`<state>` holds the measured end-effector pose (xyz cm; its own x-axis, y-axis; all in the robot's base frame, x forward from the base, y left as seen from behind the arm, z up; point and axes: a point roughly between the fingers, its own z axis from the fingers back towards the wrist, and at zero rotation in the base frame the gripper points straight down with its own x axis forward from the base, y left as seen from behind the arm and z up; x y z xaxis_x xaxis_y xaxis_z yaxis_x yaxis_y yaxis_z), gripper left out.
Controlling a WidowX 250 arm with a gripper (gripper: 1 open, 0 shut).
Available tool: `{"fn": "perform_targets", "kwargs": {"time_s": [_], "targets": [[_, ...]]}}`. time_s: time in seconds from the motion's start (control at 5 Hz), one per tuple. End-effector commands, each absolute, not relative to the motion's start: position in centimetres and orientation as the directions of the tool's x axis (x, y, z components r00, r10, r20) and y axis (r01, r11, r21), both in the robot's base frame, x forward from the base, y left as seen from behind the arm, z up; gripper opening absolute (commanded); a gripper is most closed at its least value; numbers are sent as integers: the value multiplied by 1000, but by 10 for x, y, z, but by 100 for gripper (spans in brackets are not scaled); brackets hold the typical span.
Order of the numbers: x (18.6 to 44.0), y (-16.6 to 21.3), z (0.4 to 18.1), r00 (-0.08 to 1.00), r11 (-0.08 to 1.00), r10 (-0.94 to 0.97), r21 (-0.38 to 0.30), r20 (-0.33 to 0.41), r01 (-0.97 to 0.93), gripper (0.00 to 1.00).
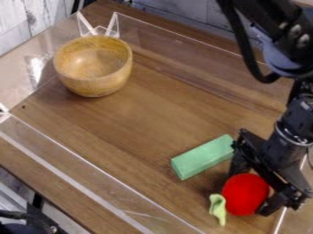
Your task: Move the red object to the left side of the table
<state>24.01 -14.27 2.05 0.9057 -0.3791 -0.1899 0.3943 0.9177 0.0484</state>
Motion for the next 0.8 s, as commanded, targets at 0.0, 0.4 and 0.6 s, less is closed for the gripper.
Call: {"fn": "perform_targets", "kwargs": {"time_s": [0.0,0.4,0.6], "targets": [[244,-145,44,911,913,-399,48,-106,406,100],[260,-155,49,920,921,-379,51,-98,385,0],[268,-143,73,951,949,-297,81,-86,304,0]]}}
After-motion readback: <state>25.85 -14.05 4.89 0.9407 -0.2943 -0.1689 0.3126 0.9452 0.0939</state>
